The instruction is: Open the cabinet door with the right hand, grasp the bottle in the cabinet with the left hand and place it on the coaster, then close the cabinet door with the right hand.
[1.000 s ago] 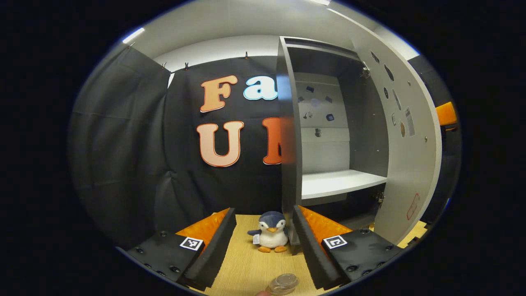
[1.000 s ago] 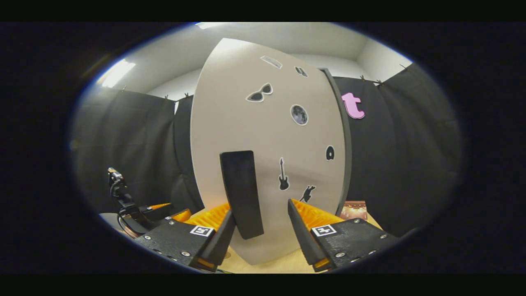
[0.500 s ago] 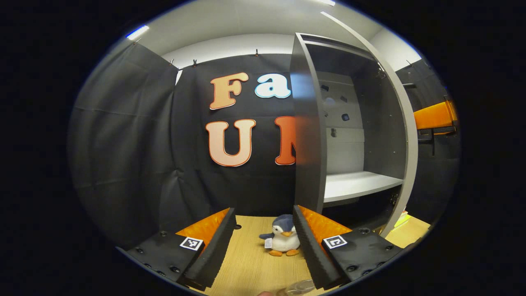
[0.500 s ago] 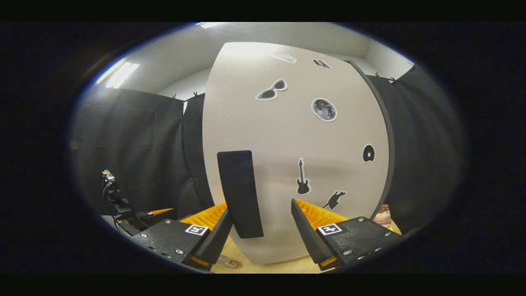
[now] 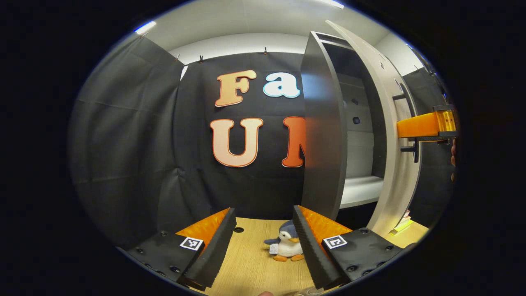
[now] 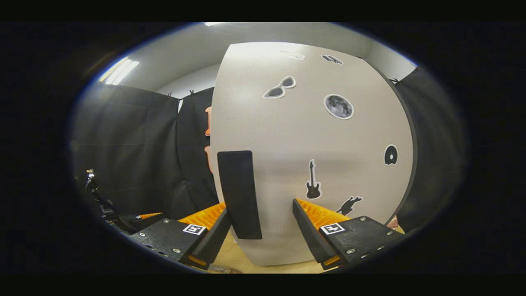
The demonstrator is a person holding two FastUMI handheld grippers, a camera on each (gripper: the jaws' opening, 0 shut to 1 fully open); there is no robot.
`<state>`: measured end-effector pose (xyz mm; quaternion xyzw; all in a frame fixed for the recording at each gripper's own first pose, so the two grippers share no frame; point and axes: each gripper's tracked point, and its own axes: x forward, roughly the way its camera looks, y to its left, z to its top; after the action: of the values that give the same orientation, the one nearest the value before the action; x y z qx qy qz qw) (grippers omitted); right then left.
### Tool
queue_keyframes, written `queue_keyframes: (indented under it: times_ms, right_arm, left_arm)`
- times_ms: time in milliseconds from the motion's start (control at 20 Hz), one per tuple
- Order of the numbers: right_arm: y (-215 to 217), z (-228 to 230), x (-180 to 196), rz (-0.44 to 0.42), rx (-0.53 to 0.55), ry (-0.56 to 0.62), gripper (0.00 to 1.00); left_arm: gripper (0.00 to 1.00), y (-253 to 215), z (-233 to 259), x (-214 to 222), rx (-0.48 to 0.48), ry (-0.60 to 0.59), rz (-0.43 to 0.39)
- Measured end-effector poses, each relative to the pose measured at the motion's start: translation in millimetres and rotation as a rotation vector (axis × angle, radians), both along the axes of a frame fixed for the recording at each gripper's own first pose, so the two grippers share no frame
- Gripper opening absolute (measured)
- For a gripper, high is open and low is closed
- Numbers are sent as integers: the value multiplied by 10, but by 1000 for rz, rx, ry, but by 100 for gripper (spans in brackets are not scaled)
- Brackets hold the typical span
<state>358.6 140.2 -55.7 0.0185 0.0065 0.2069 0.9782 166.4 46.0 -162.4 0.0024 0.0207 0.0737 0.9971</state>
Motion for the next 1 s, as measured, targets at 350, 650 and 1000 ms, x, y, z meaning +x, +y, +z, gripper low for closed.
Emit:
queue_keyframes:
  times_ms: [350,650,1000]
  right_arm:
    - [30,-18,276,-88,-58,-41,88]
    - [-11,-112,442,-144,-84,-58,90]
    - [-55,-129,549,-189,-106,-70,91]
  left_arm:
    - [91,158,-102,151,-34,20,1]
    - [92,202,-142,238,-53,28,-6]
    - [92,137,-66,227,-49,22,-26]
